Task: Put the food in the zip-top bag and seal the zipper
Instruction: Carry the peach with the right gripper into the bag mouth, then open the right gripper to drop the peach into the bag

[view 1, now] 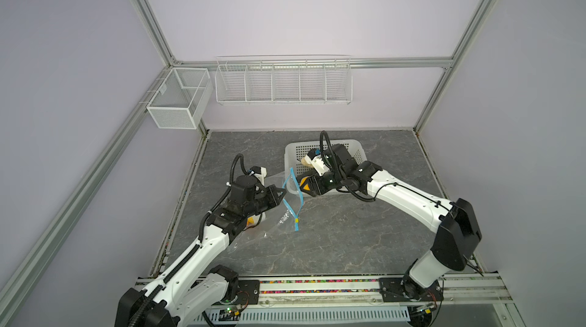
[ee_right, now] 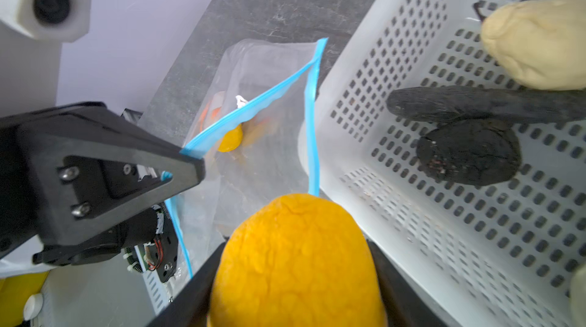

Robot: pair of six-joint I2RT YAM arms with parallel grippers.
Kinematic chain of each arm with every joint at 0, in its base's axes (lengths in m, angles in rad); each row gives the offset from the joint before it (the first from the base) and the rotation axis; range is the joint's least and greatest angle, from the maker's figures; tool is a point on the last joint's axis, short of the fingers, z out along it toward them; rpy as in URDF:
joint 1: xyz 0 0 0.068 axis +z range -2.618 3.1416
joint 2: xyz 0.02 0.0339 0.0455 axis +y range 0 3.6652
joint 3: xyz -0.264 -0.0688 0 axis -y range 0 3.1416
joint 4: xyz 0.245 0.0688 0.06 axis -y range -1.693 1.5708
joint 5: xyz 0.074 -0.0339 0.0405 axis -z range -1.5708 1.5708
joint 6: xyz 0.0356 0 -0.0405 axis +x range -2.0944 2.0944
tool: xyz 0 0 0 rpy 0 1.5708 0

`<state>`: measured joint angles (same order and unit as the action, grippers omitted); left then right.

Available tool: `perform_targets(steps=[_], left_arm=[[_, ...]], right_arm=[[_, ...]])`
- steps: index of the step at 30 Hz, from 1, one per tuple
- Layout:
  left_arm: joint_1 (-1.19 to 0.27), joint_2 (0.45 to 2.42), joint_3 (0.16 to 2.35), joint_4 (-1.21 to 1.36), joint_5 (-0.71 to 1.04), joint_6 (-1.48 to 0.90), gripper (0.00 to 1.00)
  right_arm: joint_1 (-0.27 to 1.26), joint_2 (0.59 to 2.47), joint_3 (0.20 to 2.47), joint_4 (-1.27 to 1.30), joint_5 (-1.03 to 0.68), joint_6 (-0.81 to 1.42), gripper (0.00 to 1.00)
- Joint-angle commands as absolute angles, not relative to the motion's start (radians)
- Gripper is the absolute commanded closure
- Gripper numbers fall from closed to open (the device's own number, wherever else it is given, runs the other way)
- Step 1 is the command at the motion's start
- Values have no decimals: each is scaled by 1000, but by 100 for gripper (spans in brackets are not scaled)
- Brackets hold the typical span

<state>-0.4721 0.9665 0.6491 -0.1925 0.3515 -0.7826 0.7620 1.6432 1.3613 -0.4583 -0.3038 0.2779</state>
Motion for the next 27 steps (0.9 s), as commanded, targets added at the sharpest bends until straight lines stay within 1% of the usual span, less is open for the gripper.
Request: perform_targets(steps=[1, 7, 17, 27], left_arm=[[-471, 958, 685, -172, 339, -796, 100], [-472, 945, 681, -173, 340, -796, 100], [-474, 918, 673, -176, 338, -798, 100], [-476, 914, 667, -173, 341, -796, 100]], right_arm=[[794, 1624, 1334, -369, -354, 283, 37], [825, 1666, 1341, -357, -358, 289, 37], [834, 1725, 1348, -350, -359, 290, 35], [843, 1740, 1359, -365, -341, 286, 26]])
